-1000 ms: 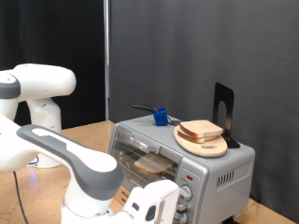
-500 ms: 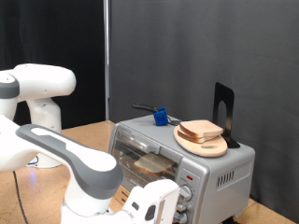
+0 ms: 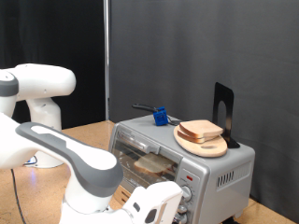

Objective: Make a piece of toast with the oven

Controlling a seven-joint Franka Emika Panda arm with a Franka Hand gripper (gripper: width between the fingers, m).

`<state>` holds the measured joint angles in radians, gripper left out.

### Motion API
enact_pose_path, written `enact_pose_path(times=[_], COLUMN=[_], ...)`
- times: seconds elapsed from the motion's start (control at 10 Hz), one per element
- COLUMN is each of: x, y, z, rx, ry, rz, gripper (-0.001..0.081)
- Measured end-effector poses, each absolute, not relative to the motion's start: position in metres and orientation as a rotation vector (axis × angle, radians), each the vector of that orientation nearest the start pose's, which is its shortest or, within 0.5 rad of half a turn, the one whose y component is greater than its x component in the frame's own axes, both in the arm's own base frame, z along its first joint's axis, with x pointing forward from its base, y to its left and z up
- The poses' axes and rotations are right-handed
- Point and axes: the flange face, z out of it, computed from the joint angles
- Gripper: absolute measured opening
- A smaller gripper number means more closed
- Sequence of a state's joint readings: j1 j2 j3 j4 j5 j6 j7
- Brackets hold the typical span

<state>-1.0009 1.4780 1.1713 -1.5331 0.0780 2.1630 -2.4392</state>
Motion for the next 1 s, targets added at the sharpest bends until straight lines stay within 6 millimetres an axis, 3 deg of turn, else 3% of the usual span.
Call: enact_pose_path(times=[0.6,1.0], x=[0.682,0.687], y=[-0.037,-0.038], z=[0.148,0.136], rx=[-1.367,-1.072], ry=[-1.613,-1.823], rz=[-1.183,-1.492], gripper=[0.0204,0.0204])
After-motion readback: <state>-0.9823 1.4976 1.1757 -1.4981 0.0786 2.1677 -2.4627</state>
